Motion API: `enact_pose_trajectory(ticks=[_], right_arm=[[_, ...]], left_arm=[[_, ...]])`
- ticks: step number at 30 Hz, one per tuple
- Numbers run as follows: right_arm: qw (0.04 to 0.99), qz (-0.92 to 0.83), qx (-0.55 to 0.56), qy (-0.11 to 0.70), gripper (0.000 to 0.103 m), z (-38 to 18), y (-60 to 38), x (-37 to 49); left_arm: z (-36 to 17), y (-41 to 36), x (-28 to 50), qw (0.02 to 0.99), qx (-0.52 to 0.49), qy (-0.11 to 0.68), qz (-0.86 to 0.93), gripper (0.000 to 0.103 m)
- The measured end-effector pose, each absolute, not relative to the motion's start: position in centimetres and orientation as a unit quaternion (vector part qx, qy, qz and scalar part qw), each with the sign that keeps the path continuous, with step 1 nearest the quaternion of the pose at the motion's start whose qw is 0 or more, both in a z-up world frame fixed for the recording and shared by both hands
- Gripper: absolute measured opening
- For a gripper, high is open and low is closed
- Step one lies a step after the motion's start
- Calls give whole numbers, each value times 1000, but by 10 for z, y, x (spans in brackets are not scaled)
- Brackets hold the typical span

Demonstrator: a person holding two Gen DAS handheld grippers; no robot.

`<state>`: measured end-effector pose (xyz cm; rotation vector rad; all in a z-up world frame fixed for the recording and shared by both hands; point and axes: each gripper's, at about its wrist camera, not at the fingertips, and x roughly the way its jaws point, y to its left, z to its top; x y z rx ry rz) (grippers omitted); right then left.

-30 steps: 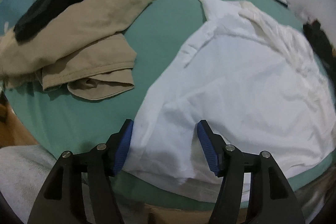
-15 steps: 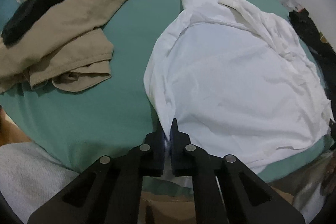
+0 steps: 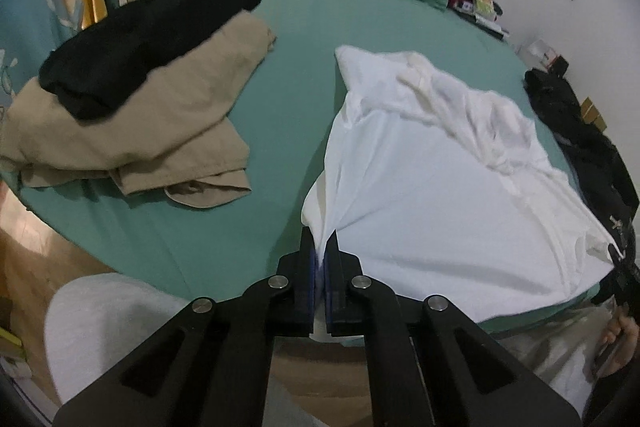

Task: Fold large clothes

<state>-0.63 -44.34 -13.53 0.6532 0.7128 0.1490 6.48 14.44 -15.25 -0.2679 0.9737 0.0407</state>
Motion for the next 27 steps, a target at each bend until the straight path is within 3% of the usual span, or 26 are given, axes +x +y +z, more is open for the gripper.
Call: enact_pose_trajectory(ticks=[27], right_arm=[[931,93,184,301,7,-50,-449,-54]], left_arm=[[-56,148,2,908,-166,385,26,4]])
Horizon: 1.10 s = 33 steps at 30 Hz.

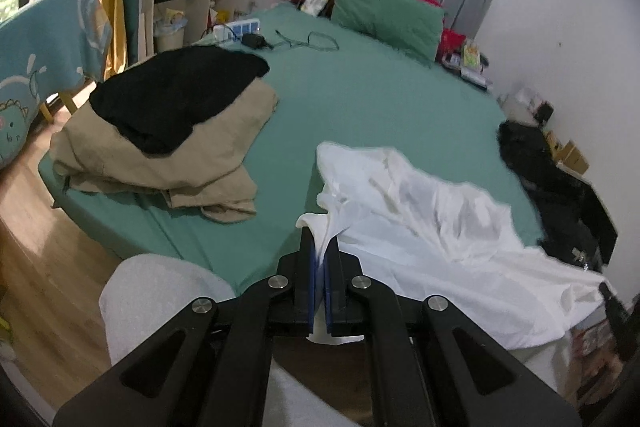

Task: Fold large clothes

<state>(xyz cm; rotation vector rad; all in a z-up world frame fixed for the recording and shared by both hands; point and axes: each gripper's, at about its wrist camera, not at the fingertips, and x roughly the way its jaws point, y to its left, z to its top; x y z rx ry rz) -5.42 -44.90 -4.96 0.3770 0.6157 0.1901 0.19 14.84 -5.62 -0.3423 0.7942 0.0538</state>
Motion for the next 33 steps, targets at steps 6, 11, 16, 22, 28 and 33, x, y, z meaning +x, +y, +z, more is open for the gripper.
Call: enact_pose_trajectory(ticks=[6,11,16,22,28,33], right_arm=[[938,86,183,282,7,-43,-460,-37],[938,86,186,280,7,-44,-465,-9],[937,83,190,282,7,-48,-475,11],[937,81,189,281,7,-50,-479,57],[932,76,197,294,7,-65,-474,110],[924,67,215,308,7,-92,-466,148]], left_arm=[[-38,144,13,927,-183,326,23,4],[-36,140,47,928,-203,312,24,4],[-50,139,84,918,-239,315,19,4],[-74,144,128,915,-242,323,25,4],[-91,156,172,906,-249,338,51,4],[-114,154,210,898,-235,367,59,4]])
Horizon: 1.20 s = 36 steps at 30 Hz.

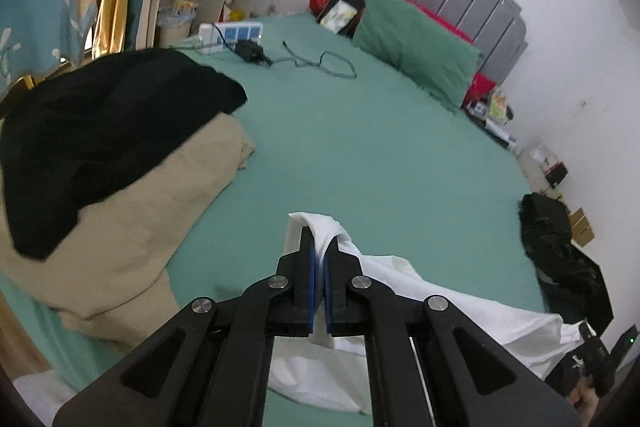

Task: Fold large clothes

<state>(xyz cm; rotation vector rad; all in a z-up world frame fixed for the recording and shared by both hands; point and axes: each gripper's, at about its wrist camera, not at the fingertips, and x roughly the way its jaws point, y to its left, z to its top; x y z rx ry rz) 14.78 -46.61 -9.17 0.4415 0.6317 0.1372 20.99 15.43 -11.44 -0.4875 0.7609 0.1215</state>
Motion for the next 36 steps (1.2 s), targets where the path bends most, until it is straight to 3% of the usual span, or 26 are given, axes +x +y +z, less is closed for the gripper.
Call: enact_pose_trajectory(ticks=[12,14,15,16,18,19,23,28,33,36], right_arm=[[900,15,216,379,8,-143,-473,217],[889,9,214,406,12,-152,-475,221],[881,7,207,425,24,-158,-474,222],[876,0,198,439,46,-160,-474,221],[881,-21,183,436,73,-154,-475,212],[887,-29,184,422,77,-146,-477,204],[900,-20,202,385,79,-125,-478,178],[862,98,305,392,79,-140,-465,162],[856,139,266,420,79,-148,-430,157],[869,148,187,434,79,-143,-397,154]], left_arm=[[-182,145,301,858,-218,464,37,5],[-189,143,304,855,-212,473,31,22],[-189,143,302,858,-208,468,35,30],[-187,144,298,864,-204,459,41,42],[-178,145,283,874,-204,438,42,43],[-176,145,278,877,-201,434,43,43],[-161,135,253,885,-173,431,36,43],[-154,103,225,886,-154,437,-23,43],[-177,57,222,862,-150,477,-81,43],[-198,30,226,841,-127,516,-105,43]])
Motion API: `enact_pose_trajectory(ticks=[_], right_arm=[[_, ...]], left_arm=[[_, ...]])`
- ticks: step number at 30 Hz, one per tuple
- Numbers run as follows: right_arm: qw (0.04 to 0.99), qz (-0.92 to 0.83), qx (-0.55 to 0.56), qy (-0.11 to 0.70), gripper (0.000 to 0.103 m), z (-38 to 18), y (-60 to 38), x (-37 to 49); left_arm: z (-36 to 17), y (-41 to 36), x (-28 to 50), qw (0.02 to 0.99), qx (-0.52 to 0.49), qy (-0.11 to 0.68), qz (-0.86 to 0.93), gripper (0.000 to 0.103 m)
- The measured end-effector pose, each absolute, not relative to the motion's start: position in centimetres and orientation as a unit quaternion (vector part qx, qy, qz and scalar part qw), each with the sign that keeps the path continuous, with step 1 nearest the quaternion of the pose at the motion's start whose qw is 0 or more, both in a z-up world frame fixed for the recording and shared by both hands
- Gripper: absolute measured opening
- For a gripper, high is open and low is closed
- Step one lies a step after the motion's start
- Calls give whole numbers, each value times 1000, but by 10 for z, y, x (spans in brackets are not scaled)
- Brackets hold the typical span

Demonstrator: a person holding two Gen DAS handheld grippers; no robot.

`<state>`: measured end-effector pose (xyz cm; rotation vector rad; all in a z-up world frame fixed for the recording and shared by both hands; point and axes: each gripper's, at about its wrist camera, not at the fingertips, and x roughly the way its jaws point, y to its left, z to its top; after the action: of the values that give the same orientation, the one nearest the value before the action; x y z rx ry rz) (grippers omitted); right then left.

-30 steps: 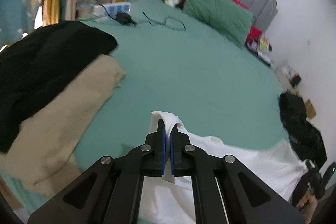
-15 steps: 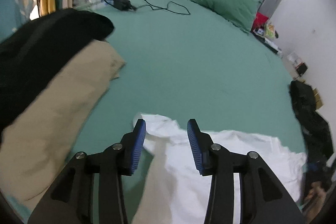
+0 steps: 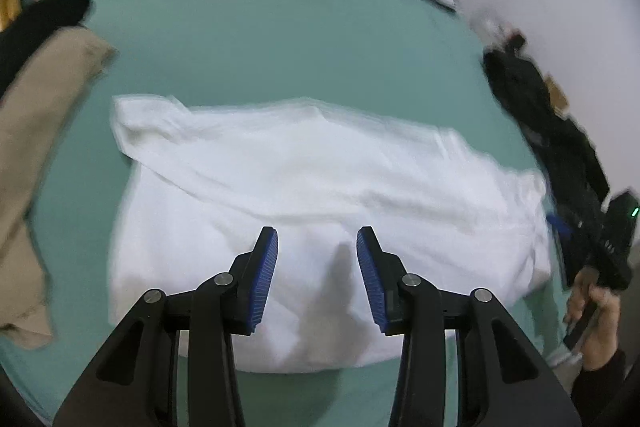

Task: Fold large clothes

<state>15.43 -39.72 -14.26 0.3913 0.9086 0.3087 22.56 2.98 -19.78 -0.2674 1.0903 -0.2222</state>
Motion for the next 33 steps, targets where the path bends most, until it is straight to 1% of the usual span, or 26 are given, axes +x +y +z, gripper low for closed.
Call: enact_pose_trajectory(ticks=[3,10,12,18,20,21,22,24,25,26,28,33], right_arm=[[874,166,97,447,79,-142,-362,153],[863,177,-73,468,79,-160,-303,151],[862,172,-82,470,79,-163,-303,152],[864,152,-54,477,79,-159,-308,189],[865,154,-34,477,78,-161,-315,201],[867,156,-22,473,66,-159,-313,205],[870,159,-6,467,45,-157,-314,209],[870,157,12,467,25,-157,-312,220],[871,159,19,464,21,-156,-310,225],[873,160,26,459,21,-154,-310,233],[878,154,26,452,20,-151,-308,246],[892,150,38,424,20,-142,-306,271]], left_arm=[[-205,13,227,844,-88,518,-102,44],[-201,6,239,850,-57,516,-92,44],[-199,6,242,851,-45,518,-80,45],[-205,-2,255,854,-2,516,-66,48],[-207,-2,260,854,-5,517,-64,48],[-207,-1,263,857,-9,512,-62,48],[-206,-2,266,859,-12,508,-60,48],[-205,-2,271,865,-18,499,-56,48],[-204,-2,274,867,-16,495,-54,48],[-204,-3,278,868,-12,493,-53,48],[-205,-3,287,867,-9,496,-47,48],[-203,16,318,861,-52,505,-32,48]])
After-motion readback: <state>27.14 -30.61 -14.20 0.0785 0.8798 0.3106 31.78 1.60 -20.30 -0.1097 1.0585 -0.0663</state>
